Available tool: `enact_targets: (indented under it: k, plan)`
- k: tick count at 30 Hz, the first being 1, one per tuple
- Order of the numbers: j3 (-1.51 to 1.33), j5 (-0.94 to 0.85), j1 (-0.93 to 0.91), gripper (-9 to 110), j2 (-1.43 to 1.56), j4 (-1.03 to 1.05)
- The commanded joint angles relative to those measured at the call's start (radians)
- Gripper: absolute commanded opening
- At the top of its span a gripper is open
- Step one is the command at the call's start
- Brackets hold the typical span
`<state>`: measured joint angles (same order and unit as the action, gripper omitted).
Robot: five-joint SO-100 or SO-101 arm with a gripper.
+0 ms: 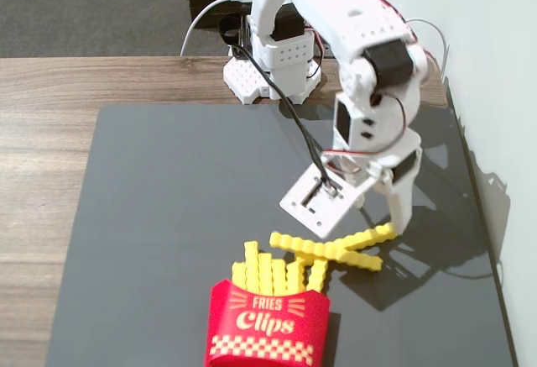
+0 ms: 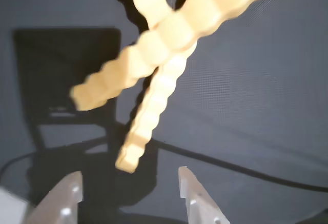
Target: Grab a fry
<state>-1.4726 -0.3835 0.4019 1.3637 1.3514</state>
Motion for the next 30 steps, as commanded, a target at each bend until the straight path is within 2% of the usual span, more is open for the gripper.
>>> enact_targets:
  k: [1, 18, 30]
  plan:
    - [0.052, 0.006, 0.009, 26, -0.008, -0.008]
    - [0.092, -0.005, 0.026, 22, -0.129, -0.041]
    - [0.115, -0.006, 0.028, 1, -0.161, -0.041]
